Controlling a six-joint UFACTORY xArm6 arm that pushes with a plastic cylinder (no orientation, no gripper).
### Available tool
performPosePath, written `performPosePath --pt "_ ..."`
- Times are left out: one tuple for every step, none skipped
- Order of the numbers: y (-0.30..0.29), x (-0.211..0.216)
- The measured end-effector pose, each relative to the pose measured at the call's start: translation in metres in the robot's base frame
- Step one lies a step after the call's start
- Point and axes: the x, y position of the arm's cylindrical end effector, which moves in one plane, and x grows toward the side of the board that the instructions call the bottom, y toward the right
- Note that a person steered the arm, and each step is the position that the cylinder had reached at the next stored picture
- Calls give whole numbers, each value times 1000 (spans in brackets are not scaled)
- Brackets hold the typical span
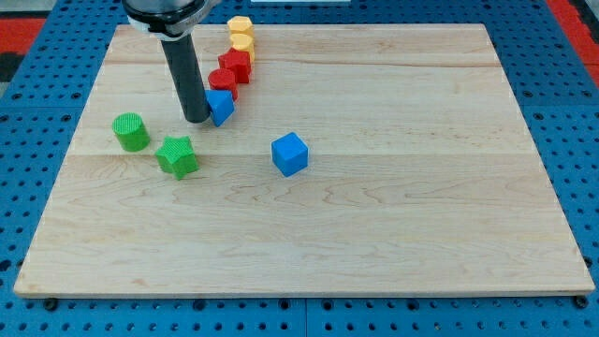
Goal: Slide the red circle right a bit
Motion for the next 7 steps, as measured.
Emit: performPosePath --pt "-1 -4" --pt "-1 -14" --pt "-1 -14" --pt "-8 -14" --pt "-29 -29" --pt "-30 -45" --pt "-24 -47"
